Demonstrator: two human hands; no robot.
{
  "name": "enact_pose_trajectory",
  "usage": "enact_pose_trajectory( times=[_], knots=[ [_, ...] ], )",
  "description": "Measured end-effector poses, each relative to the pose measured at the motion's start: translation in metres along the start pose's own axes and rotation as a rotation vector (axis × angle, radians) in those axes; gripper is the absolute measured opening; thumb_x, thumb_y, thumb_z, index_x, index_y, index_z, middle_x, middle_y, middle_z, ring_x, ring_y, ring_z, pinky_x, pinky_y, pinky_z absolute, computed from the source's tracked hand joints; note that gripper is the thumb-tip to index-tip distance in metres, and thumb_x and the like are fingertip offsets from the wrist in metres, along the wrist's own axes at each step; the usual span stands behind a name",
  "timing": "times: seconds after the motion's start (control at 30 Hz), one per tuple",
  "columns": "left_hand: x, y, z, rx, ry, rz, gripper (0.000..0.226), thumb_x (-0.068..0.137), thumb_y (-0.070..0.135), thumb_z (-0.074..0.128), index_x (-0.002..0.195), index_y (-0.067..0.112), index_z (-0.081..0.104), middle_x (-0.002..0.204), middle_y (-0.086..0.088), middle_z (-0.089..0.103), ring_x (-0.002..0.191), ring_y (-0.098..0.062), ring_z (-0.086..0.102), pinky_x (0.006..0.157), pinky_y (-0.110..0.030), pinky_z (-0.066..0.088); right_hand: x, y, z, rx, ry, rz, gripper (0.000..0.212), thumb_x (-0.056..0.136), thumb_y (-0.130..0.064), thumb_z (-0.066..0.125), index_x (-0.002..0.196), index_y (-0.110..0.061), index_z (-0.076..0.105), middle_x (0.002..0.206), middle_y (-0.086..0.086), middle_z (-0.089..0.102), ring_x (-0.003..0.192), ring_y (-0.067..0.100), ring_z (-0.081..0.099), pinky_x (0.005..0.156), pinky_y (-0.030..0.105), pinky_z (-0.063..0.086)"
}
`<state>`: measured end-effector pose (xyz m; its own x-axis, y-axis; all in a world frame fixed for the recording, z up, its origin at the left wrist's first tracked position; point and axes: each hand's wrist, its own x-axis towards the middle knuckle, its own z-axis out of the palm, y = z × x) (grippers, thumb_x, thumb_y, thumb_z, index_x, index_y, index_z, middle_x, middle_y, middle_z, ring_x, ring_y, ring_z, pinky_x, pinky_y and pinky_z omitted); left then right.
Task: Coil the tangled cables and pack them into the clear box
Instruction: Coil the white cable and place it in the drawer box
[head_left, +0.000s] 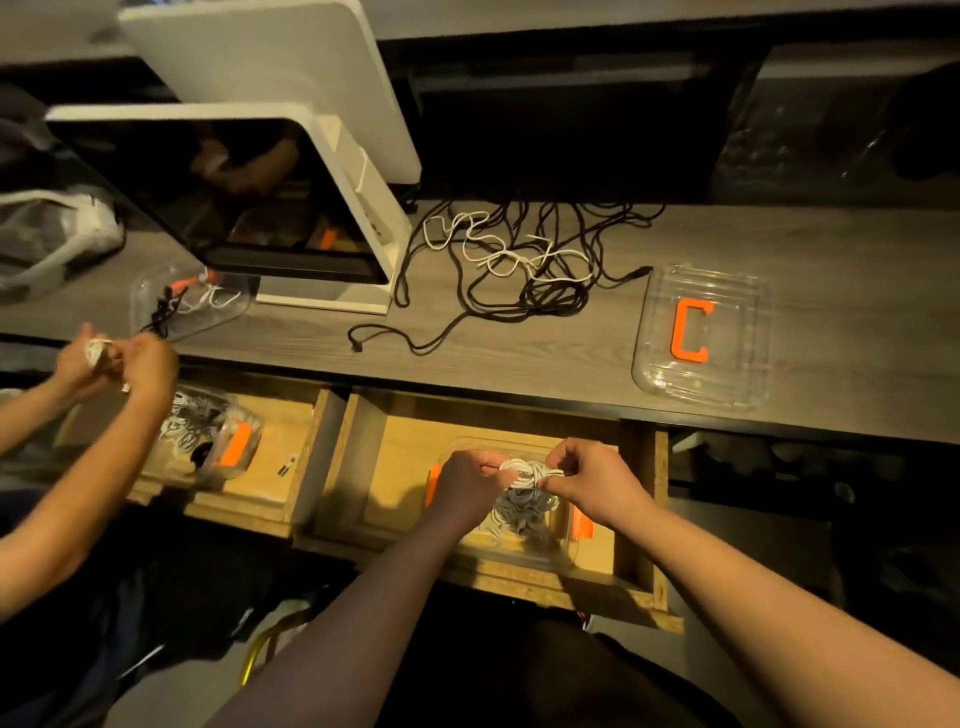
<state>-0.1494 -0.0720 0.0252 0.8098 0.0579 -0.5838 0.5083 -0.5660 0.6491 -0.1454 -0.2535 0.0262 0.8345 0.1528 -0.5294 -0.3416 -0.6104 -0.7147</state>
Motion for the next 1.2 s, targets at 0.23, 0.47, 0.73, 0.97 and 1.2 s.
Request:
enact_pose_trajectory(
  times=[0.23, 0.47, 0.73, 0.97, 1.2],
  knots=[
    [0.007, -0.033, 0.001, 0.045, -0.008, -0.055, 0.032, 0.092, 0.024, 0.07, 0.121, 0.009, 0.071, 0.12, -0.006, 0.071, 0.11, -0.016, 0.066, 0.079, -0.013, 0.046, 0.008, 0.002, 0.017, -0.203, -0.008, 0.07, 0.038, 0.087, -0.037, 0.073, 0.116, -0.017, 0.06, 0.108, 0.004, 0.068, 0.091, 0.017, 0.063, 0.076, 0.029, 0.05],
    [0.062, 0.003, -0.018, -0.088, -0.047, 0.007, 0.009, 0.094, 0.018, 0.066, 0.095, 0.022, 0.075, 0.1, 0.001, 0.073, 0.103, -0.018, 0.067, 0.092, -0.027, 0.051, 0.059, -0.027, -0.011, -0.159, 0.09, 0.069, 0.023, 0.092, -0.036, 0.067, 0.102, -0.015, 0.066, 0.098, 0.005, 0.068, 0.094, 0.02, 0.062, 0.073, 0.026, 0.043],
    [0.163, 0.072, -0.064, -0.002, -0.03, 0.157, 0.018, 0.099, 0.023, 0.057, 0.11, 0.023, 0.072, 0.102, 0.008, 0.07, 0.1, -0.011, 0.064, 0.087, -0.026, 0.047, 0.159, -0.082, -0.05, -0.107, 0.302, 0.073, 0.023, 0.098, -0.028, 0.057, 0.115, -0.015, 0.064, 0.105, 0.005, 0.068, 0.096, 0.019, 0.063, 0.082, 0.036, 0.054],
    [0.242, 0.115, -0.065, 0.238, 0.014, 0.403, 0.03, 0.103, 0.013, 0.046, 0.123, 0.017, 0.068, 0.122, -0.001, 0.066, 0.105, -0.015, 0.061, 0.086, -0.025, 0.044, 0.235, -0.082, -0.076, -0.326, 0.376, 0.045, 0.03, 0.096, -0.012, 0.053, 0.125, -0.011, 0.061, 0.118, 0.016, 0.065, 0.111, 0.033, 0.059, 0.092, 0.04, 0.051],
    [0.295, 0.133, -0.051, 0.686, -0.167, 0.473, 0.04, 0.098, 0.007, 0.048, 0.133, 0.022, 0.062, 0.132, -0.006, 0.049, 0.124, -0.026, 0.047, 0.105, -0.039, 0.041, 0.274, -0.068, -0.084, -0.634, 0.171, 0.08, 0.041, 0.093, -0.004, 0.048, 0.131, -0.016, 0.058, 0.127, 0.012, 0.061, 0.125, 0.031, 0.044, 0.101, 0.042, 0.044]
  ],
)
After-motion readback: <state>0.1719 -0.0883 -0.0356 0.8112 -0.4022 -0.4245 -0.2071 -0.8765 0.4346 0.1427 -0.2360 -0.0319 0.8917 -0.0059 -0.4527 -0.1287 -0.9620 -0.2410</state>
